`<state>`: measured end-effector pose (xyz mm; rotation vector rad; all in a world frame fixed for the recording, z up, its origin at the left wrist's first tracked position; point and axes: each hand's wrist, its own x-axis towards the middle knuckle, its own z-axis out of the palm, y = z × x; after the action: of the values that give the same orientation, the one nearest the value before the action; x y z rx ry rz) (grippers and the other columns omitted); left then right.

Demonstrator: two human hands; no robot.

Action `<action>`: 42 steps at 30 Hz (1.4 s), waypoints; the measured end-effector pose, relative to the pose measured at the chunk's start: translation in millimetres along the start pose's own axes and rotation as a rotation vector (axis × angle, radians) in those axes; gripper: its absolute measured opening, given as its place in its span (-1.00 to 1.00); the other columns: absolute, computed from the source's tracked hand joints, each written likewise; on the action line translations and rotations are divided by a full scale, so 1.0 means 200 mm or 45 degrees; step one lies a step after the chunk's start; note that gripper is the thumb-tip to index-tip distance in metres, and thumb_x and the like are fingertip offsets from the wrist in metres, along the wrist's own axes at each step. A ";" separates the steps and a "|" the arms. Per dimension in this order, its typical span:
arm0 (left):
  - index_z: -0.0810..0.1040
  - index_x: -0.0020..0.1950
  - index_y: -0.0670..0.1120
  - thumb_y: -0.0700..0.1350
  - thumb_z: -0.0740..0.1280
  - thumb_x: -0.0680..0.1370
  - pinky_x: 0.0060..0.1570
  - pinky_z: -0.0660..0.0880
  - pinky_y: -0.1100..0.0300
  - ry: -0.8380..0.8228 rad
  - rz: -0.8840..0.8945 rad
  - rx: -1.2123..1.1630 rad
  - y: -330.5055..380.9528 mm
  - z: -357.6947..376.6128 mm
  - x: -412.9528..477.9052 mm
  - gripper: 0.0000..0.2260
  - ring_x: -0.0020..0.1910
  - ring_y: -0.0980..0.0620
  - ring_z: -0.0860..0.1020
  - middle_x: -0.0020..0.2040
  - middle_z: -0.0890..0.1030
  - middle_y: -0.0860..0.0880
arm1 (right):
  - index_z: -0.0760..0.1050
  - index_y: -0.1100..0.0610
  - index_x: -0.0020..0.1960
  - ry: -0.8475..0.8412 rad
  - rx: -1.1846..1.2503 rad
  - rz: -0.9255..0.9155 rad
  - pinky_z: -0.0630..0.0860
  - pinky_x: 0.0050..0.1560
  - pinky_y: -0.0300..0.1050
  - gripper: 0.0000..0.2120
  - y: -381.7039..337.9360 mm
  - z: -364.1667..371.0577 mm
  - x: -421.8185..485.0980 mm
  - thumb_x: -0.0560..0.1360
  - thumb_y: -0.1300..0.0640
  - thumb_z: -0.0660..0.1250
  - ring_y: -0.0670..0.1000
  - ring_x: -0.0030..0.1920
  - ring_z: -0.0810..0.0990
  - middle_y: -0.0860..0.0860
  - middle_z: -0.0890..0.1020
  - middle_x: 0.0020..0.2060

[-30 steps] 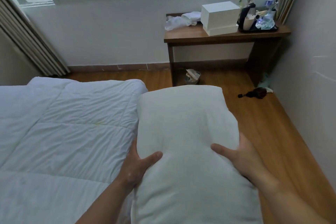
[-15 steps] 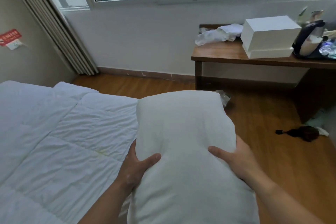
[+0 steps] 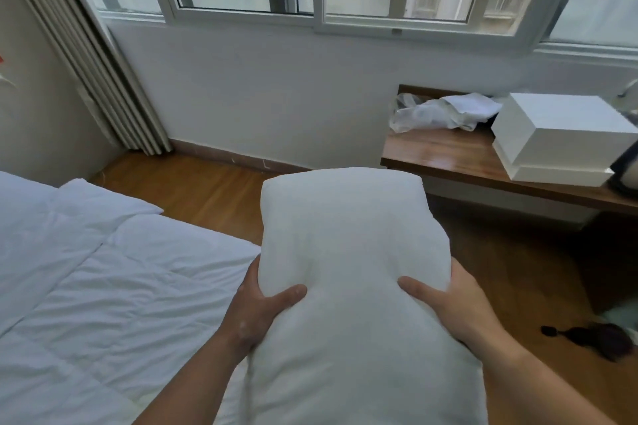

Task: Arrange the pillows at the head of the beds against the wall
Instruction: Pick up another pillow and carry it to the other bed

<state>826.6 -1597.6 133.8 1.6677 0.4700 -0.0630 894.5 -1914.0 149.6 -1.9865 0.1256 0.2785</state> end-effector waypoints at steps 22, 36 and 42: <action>0.47 0.54 0.23 0.42 0.71 0.09 0.42 0.60 -0.20 0.387 -0.195 -0.124 0.49 -0.11 1.77 0.06 0.32 -0.03 0.70 0.33 0.74 0.14 | 0.50 -0.18 0.32 -0.351 -0.248 -0.096 0.60 0.03 -0.02 -0.24 -0.78 0.36 2.23 0.19 -0.38 0.59 -0.11 0.06 0.67 -0.20 0.70 0.11; 0.32 0.66 0.11 0.46 0.59 0.08 0.51 0.52 -0.20 0.680 -0.277 -0.104 0.75 -0.46 2.61 0.20 0.42 -0.11 0.60 0.45 0.62 0.06 | 0.52 -0.25 0.30 -0.676 -0.239 -0.184 0.60 0.15 0.07 -0.35 -1.30 0.95 3.28 0.25 -0.27 0.60 -0.10 0.11 0.68 -0.26 0.71 0.10; 0.32 0.66 0.10 0.53 0.60 -0.02 0.52 0.51 -0.21 0.776 -0.277 -0.180 0.80 -0.99 2.93 0.31 0.43 -0.12 0.59 0.45 0.61 0.04 | 0.55 -0.26 0.26 -0.733 -0.266 -0.277 0.63 0.12 0.06 -0.37 -1.66 1.52 3.58 0.23 -0.27 0.61 -0.12 0.07 0.71 -0.27 0.72 0.07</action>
<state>1371.6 -1263.9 135.0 1.4722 1.0888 0.3209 1615.3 -1472.3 141.2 -2.0233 -0.5015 0.7293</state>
